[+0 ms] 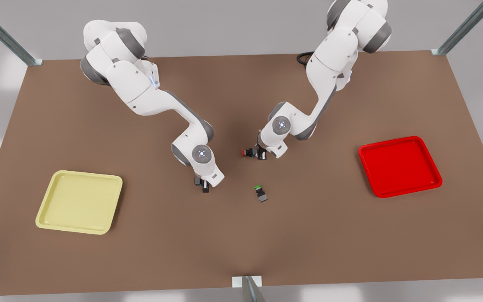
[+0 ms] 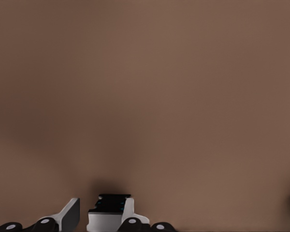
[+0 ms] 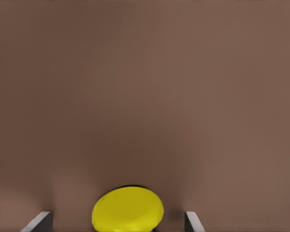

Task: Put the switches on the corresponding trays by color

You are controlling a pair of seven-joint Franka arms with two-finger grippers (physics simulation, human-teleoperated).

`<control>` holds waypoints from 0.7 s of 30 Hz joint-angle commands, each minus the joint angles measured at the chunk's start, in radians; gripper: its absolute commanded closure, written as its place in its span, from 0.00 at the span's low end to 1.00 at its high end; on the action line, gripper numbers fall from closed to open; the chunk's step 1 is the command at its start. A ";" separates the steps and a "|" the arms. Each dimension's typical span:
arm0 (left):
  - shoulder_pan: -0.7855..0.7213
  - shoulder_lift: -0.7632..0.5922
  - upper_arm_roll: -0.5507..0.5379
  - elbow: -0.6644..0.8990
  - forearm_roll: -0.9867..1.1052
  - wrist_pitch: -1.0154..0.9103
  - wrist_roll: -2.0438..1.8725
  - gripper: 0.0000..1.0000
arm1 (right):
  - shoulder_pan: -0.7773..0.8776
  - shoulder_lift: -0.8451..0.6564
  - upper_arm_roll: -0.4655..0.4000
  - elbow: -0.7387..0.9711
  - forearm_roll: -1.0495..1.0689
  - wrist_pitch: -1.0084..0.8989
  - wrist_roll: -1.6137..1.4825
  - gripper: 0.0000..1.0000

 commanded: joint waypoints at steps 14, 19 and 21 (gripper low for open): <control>0.002 -0.020 0.002 0.002 -0.001 -0.018 0.034 0.01 | -0.020 0.003 -0.003 -0.004 0.000 -0.002 -0.011 0.00; 0.006 -0.035 -0.002 -0.005 -0.011 -0.014 0.319 0.00 | -0.018 0.000 -0.005 -0.003 -0.003 -0.002 -0.023 0.44; 0.006 -0.032 -0.006 -0.011 -0.013 -0.008 0.456 0.00 | -0.020 0.000 -0.003 -0.003 -0.003 -0.002 -0.023 0.44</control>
